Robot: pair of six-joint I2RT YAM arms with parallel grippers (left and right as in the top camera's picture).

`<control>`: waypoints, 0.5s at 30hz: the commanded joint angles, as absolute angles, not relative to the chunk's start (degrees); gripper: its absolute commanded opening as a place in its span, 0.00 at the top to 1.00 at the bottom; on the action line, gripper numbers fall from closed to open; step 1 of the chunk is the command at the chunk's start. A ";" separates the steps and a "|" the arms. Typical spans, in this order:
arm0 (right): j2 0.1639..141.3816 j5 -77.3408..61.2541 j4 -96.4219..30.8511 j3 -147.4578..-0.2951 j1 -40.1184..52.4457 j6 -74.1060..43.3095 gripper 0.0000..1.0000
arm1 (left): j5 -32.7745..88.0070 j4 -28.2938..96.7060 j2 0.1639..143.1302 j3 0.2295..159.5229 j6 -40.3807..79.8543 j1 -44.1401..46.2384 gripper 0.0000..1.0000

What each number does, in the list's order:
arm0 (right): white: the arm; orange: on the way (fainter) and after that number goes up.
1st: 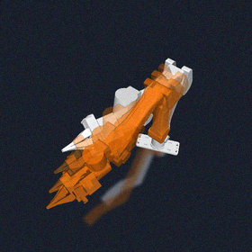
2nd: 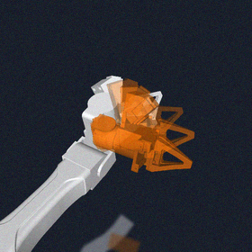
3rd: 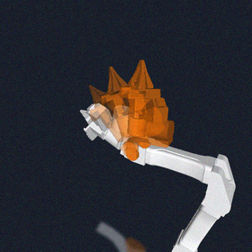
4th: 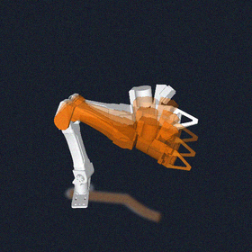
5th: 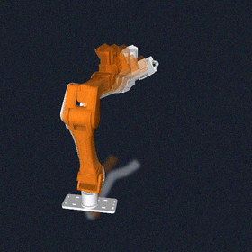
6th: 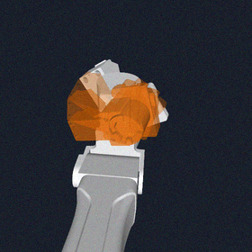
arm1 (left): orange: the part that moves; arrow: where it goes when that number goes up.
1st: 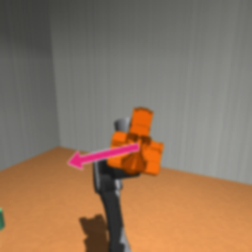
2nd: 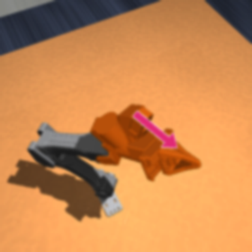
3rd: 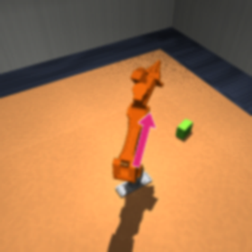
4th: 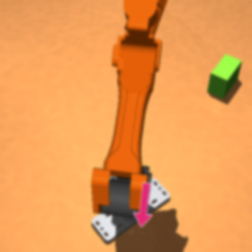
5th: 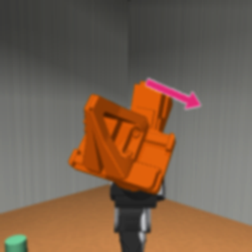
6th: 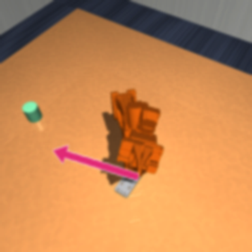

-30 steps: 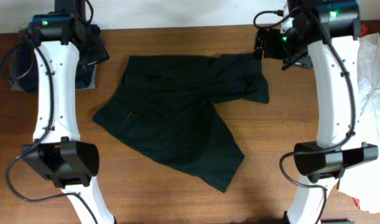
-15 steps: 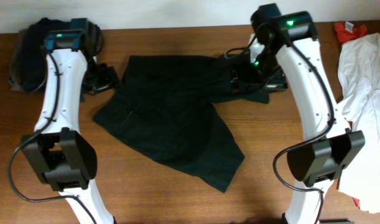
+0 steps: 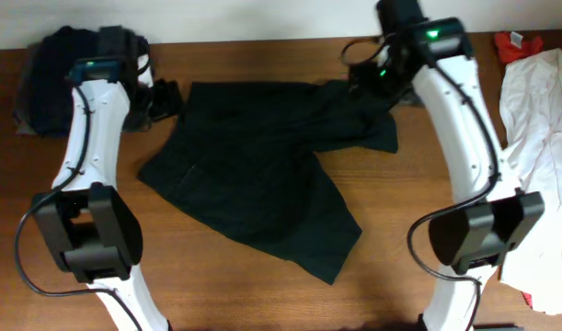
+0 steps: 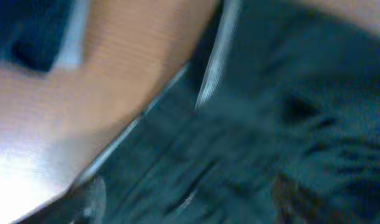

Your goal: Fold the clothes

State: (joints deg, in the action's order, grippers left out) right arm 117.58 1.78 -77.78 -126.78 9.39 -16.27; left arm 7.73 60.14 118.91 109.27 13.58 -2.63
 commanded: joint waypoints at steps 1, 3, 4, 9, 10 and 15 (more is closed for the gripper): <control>116.75 2.31 -74.11 -126.63 5.96 -14.70 0.02 | 10.02 54.65 120.07 109.21 10.74 0.19 0.16; 117.89 0.89 -72.53 -126.63 5.10 -11.18 0.02 | 9.34 52.29 121.84 109.21 10.76 1.21 0.17; 118.78 0.86 -72.12 -126.63 4.84 -10.13 0.02 | 8.73 51.68 122.87 109.21 10.74 1.61 0.16; 122.83 1.10 -70.37 -126.63 4.34 -7.75 0.02 | 7.49 49.41 128.90 109.21 10.52 2.35 0.17; 123.57 1.32 -70.13 -126.63 4.12 -7.73 0.02 | 7.49 48.88 129.95 109.21 10.52 2.35 0.17; 126.50 2.26 -68.66 -126.63 3.68 -7.70 0.02 | 6.09 47.22 133.14 109.21 10.55 2.35 0.16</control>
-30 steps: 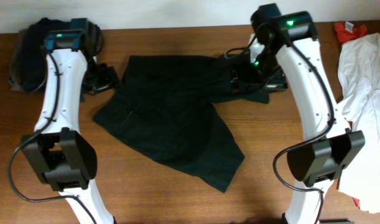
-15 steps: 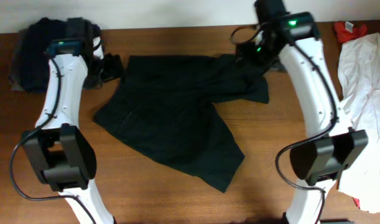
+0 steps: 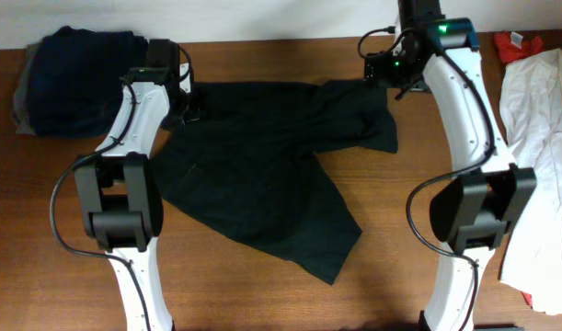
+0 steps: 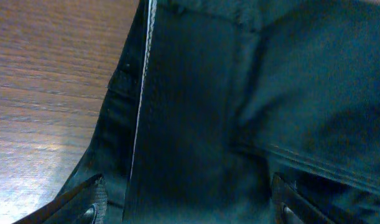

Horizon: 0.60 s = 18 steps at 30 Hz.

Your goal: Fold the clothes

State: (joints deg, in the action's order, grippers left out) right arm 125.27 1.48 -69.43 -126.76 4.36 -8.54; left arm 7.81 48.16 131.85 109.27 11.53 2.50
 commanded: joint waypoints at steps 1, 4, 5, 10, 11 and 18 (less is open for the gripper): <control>126.85 2.26 -68.23 -126.63 3.40 -7.70 0.02 | 5.26 46.81 133.47 109.21 10.57 2.35 0.17; 127.28 2.24 -66.54 -126.63 2.50 -7.70 0.02 | 4.71 45.65 133.56 109.21 10.57 2.35 0.18; 127.28 2.22 -66.13 -126.63 2.15 -7.70 0.01 | 4.71 45.63 133.53 109.23 10.57 2.35 0.21; 129.56 2.15 -63.94 -126.63 0.38 -6.15 0.02 | 4.71 45.93 133.53 109.23 10.57 2.35 0.66; 130.34 2.02 -63.42 -126.63 0.34 -6.13 0.02 | 4.71 46.17 133.53 109.23 10.57 2.37 0.74; 135.35 -0.30 -54.54 -126.63 0.32 -2.52 0.02 | 4.69 49.08 133.53 109.23 10.59 2.35 0.82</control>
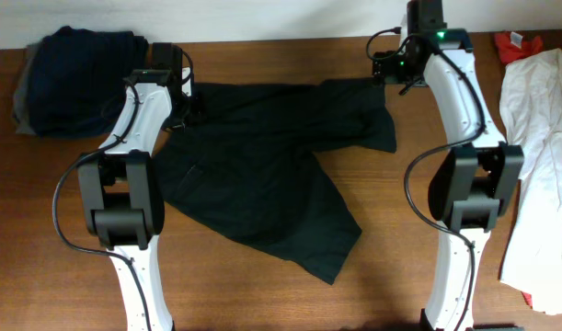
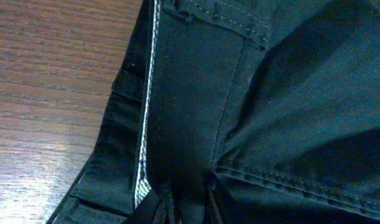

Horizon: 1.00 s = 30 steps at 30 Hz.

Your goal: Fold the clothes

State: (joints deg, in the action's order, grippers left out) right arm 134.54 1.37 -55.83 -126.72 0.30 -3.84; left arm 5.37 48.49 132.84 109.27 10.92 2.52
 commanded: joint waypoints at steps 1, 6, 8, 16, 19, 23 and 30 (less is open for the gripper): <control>135.87 -2.31 -53.67 -126.63 0.36 -2.55 0.02 | 4.69 49.12 133.53 109.23 10.57 2.35 0.81; 137.88 -3.92 -52.66 -126.63 0.36 -2.52 0.02 | 4.71 49.10 133.53 109.23 10.59 2.35 0.81; 139.04 -6.33 -52.88 -126.63 0.36 -2.57 0.02 | 4.71 49.10 133.53 109.23 10.59 2.35 0.80; 140.94 -8.45 -53.36 -126.61 0.36 -3.46 0.36 | 4.71 49.10 133.53 109.23 10.59 2.35 0.80; 140.97 -8.45 -53.56 -126.61 0.36 -3.46 0.48 | 4.71 49.10 133.53 109.23 10.59 2.35 0.80; 140.97 -8.43 -53.76 -126.61 0.36 -3.46 0.53 | 4.71 49.10 133.53 109.23 10.59 2.35 0.80; 140.73 -8.43 -55.27 -126.65 0.36 -4.16 0.33 | 4.69 49.10 133.53 109.23 10.59 2.35 0.78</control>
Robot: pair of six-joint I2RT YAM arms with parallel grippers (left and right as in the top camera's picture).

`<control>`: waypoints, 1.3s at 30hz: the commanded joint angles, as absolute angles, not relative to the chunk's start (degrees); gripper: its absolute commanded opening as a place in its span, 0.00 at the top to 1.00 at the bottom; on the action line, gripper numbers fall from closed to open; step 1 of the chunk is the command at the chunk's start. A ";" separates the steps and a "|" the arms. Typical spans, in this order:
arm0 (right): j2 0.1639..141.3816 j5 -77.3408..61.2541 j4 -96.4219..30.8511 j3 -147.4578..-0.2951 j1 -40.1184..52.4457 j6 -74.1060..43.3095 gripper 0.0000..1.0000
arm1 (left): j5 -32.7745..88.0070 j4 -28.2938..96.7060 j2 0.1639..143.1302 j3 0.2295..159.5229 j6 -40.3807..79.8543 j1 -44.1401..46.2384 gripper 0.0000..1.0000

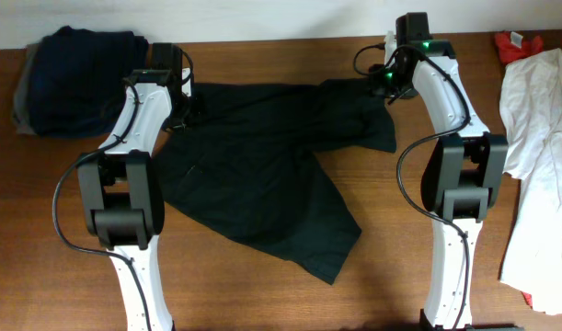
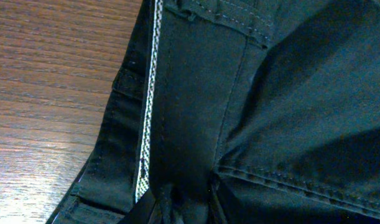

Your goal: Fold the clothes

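A pair of black trousers (image 1: 262, 156) lies crumpled across the middle of the wooden table (image 1: 418, 211). My left gripper (image 1: 187, 103) sits at the garment's far left corner. In the left wrist view the left gripper (image 2: 177, 208) is shut, pinching a fold of the black waistband (image 2: 196, 93) beside its white selvedge stripe (image 2: 153, 74). My right gripper (image 1: 384, 85) is at the far right corner of the trousers, over the fabric. Whether its fingers are open or shut cannot be made out from overhead.
A pile of dark blue clothes (image 1: 74, 78) lies at the far left corner. A white garment (image 1: 538, 138) hangs along the right edge, with a small red item (image 1: 515, 44) behind it. Both arm bases stand at the near edge.
The left gripper stays shut on the waistband in the same place. The right arm has shifted a little, with its gripper slightly nearer over the far right corner. The trousers lie as before.
The left gripper first stood beside the trousers' far left corner, its view blurred. Then it was over the waistband with fingers spread. A second ago it was shut on the fabric and still is. The right gripper kept near the far right corner throughout.
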State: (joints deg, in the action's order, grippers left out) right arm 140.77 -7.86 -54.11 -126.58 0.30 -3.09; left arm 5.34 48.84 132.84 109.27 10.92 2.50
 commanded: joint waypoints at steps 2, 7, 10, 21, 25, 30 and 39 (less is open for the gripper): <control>138.58 -8.43 -58.70 -126.98 0.23 -7.46 0.33 | 4.67 49.10 133.56 109.23 10.57 2.35 0.75; 129.16 -8.47 -68.73 -127.20 0.86 -9.54 0.37 | 4.69 48.88 133.56 109.23 10.59 2.31 0.74; 124.42 -9.98 -79.55 -127.20 2.07 -9.50 0.30 | 4.67 50.17 133.53 109.23 10.57 2.31 0.25; 121.54 -9.91 -97.36 -125.05 9.26 -9.74 0.16 | 4.75 60.12 120.57 111.18 13.43 1.89 0.01; 116.20 -9.93 -96.14 -114.72 10.11 -9.74 0.11 | 8.38 68.31 114.89 111.18 13.45 3.40 0.01; 107.53 -14.52 -87.61 -95.15 10.11 -9.93 0.09 | 11.38 74.28 114.69 109.14 13.43 7.84 0.01; 98.50 -25.74 -71.35 -69.78 10.00 -9.96 0.02 | 11.38 68.40 114.74 96.25 14.76 14.52 0.01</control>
